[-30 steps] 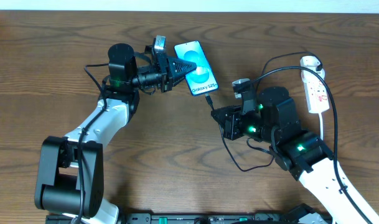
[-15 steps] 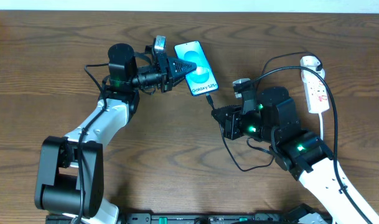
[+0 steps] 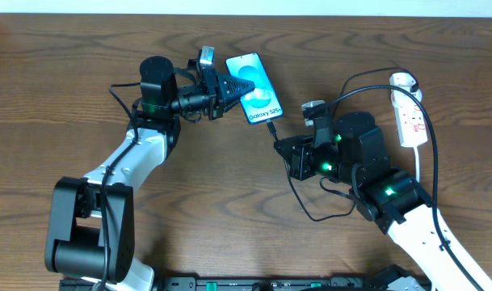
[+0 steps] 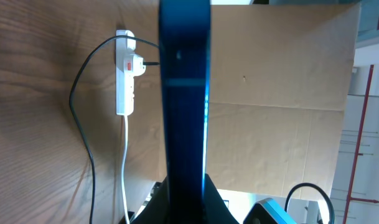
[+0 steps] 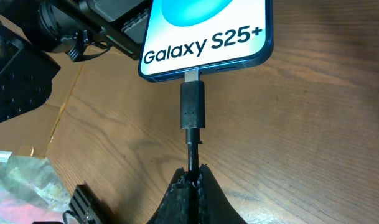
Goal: Plug charger to phone and switch on socket
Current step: 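Push the USB-C plug into the phone's port with the right gripper, then open the right gripper and withdraw it from the plugged phone, then lower the phone with the left gripper and lay it flat on the table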
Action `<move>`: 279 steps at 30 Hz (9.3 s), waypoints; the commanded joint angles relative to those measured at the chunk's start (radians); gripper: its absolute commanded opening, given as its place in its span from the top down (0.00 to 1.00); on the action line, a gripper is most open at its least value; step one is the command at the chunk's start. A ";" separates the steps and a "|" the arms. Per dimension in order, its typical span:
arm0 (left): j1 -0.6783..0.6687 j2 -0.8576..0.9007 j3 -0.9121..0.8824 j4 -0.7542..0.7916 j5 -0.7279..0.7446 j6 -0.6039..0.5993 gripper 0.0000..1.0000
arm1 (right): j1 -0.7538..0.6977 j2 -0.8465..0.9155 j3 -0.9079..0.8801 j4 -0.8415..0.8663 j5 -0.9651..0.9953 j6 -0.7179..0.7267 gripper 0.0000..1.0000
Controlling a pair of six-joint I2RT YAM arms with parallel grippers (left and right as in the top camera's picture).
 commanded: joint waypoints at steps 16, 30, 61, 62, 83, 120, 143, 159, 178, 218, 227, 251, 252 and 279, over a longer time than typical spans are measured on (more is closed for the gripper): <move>0.002 -0.003 0.035 0.015 0.013 -0.050 0.92 | 0.007 0.005 -0.004 0.002 -0.008 -0.011 0.99; 0.002 -0.003 0.035 0.015 0.022 -0.049 0.93 | 0.007 0.005 -0.004 0.006 0.010 -0.012 0.99; 0.001 -0.003 0.035 0.019 0.108 0.154 0.93 | 0.007 0.060 -0.004 0.134 0.055 -0.087 0.99; 0.001 -0.003 0.035 0.019 0.108 0.144 0.93 | 0.007 0.064 -0.004 0.134 0.060 -0.087 0.99; -0.070 -0.003 0.034 0.019 0.178 0.218 0.93 | 0.007 0.123 -0.004 0.289 0.068 -0.124 0.96; -0.070 -0.003 0.034 0.037 0.082 0.320 0.93 | 0.286 0.071 0.027 -0.026 0.646 -0.086 0.63; -0.097 -0.003 0.033 0.037 0.152 0.359 0.92 | 0.283 0.069 0.027 0.126 0.661 -0.145 0.95; -0.127 -0.004 0.038 0.040 -0.222 0.106 0.93 | 0.232 -0.346 0.030 -0.135 0.683 -0.119 0.01; -0.289 0.084 0.546 -0.673 -0.397 0.534 0.92 | 0.143 -0.824 0.029 -0.417 0.988 -0.119 0.01; -0.283 0.595 0.700 -1.135 -0.253 1.043 0.92 | 0.143 -0.578 0.029 -0.410 0.977 -0.014 0.01; -0.283 0.595 0.670 -1.135 -0.305 1.005 0.92 | 0.143 -0.554 0.029 -0.384 0.977 -0.014 0.01; -0.283 0.595 0.669 -1.147 -0.332 0.986 0.64 | 0.143 -0.552 0.029 -0.373 0.977 -0.014 0.01; -0.283 0.595 0.669 -1.149 -0.337 0.986 0.61 | 0.143 -0.552 0.029 -0.373 0.977 -0.014 0.01; -0.283 0.595 0.669 -1.244 -0.621 0.986 0.52 | 0.143 -0.550 0.025 -0.377 0.977 -0.015 0.01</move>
